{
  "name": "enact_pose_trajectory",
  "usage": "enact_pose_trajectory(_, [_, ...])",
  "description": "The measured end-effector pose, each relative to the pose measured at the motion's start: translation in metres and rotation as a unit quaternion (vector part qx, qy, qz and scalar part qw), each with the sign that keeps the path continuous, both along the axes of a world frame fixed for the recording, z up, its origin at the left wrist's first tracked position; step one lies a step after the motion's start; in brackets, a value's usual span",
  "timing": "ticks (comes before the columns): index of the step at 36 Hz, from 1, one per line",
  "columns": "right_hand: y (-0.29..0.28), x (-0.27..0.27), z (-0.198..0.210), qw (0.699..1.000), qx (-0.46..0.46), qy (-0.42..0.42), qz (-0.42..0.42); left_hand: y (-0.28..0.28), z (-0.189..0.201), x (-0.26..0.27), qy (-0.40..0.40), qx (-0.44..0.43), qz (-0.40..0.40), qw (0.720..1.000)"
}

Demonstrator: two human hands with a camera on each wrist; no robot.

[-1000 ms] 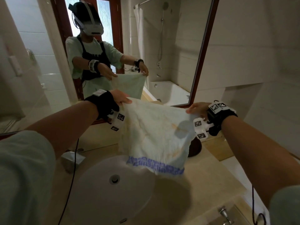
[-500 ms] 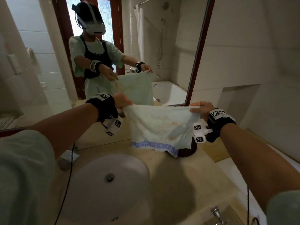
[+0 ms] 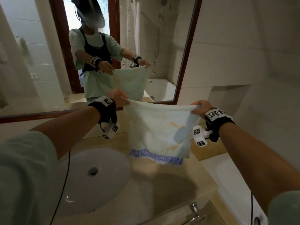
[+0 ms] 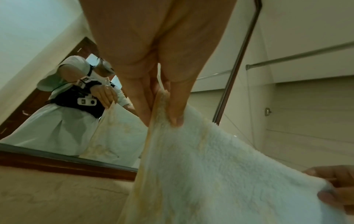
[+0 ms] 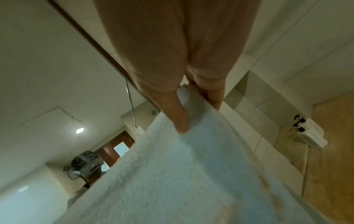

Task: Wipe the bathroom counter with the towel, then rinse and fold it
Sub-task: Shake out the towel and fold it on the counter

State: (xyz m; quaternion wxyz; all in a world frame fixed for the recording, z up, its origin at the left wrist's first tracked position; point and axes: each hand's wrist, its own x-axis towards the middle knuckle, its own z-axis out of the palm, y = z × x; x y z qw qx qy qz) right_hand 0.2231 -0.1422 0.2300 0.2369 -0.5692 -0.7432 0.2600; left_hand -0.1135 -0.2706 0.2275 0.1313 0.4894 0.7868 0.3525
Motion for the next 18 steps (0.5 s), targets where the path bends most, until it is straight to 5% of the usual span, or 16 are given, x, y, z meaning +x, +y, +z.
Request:
enact_pose_trajectory(11, [-0.007, 0.022, 0.000, 0.996, 0.028, -0.076, -0.043, 0.010, 0.001, 0.023, 0.108, -0.015, -0.010, 0.994])
enact_pose_trajectory(18, [-0.022, 0.022, 0.004, 0.992, 0.036, -0.074, -0.096, 0.003, 0.006, 0.028, 0.092, -0.022, -0.007, 0.995])
